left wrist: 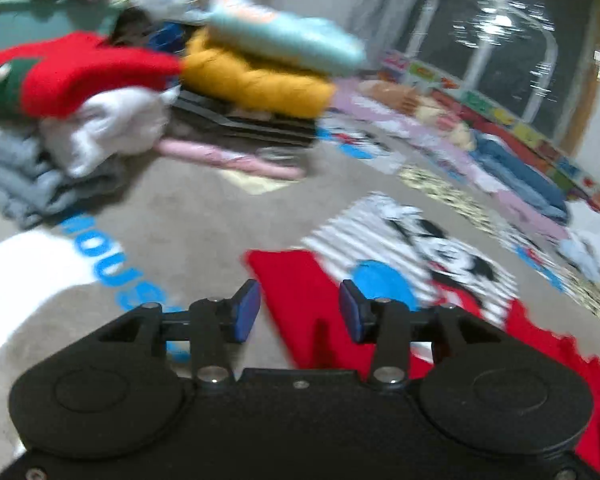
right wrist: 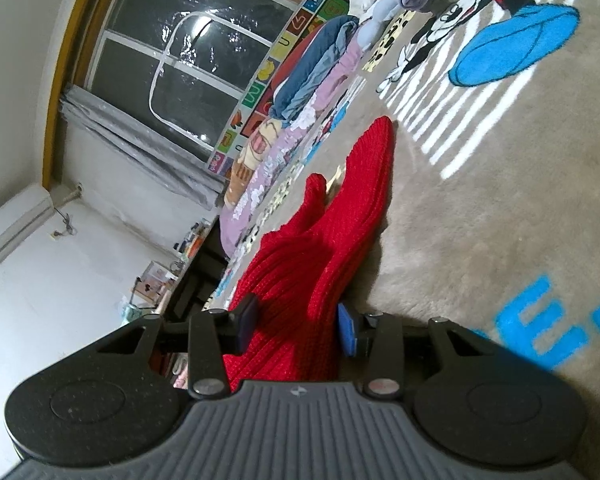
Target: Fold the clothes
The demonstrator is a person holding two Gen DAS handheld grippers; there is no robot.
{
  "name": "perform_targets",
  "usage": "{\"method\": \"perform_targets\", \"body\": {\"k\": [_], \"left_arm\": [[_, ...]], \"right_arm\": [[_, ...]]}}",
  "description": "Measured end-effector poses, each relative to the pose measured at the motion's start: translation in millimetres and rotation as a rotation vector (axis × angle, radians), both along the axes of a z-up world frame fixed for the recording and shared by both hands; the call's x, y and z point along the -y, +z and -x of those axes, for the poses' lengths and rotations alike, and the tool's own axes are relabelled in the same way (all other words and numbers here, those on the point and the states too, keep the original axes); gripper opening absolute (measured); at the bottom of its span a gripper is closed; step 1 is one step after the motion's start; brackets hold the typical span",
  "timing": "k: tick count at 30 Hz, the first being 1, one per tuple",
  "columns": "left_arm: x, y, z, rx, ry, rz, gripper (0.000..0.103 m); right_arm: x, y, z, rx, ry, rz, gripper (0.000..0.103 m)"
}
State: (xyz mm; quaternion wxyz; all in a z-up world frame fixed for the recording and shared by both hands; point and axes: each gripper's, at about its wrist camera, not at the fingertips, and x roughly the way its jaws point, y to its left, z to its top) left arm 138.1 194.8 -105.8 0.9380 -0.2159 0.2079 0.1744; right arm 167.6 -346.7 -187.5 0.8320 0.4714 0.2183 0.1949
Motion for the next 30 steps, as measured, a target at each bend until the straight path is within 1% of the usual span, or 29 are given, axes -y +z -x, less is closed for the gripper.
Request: {"method": "perform_targets", "body": {"k": [4,7,11,14,17,19,21,24,27,30], "left_arm": [[34,-6,-7,-0.021,-0.164,0.004,0.042],[55,-15,-14,-0.051,-0.247,0.018,0.042],[74,-19,-17,-0.059,-0.315,0.028,0.044],[78,-21,-21,-0.057,-0.341,0.040,0.044],[78,-22,-23,-0.058,-0.354,0.060,0.044],[77,-22,-24,-0.056,-0.361,0.080,0.045],[75,-23,-26,-0.056,-0.365,0.100,0.045],[72,-25,-28,-0.059,-0.370,0.123,0.045],[71,-25,-32,-0.059,-0.379,0.136,0.046],[70,-26,-34,-0.059,-0.390,0.145,0.049]], "right_arm": [[4,-3,2,0.009,-0.008,-0.046,0.042],[9,-7,2,0.003,-0.015,-0.095,0.041],[14,-11,-3,-0.036,-0.026,-0.152,0.036],[19,-15,-9,-0.070,-0.030,-0.208,0.035],[17,-10,-19,-0.096,-0.028,-0.188,0.035],[19,-5,-30,-0.109,-0.030,-0.154,0.036],[22,0,-46,-0.124,-0.046,-0.122,0.036],[27,5,-69,-0.140,-0.069,-0.089,0.041],[33,5,-94,-0.163,-0.083,-0.052,0.041],[35,7,-118,-0.184,-0.083,-0.013,0.041]]}}
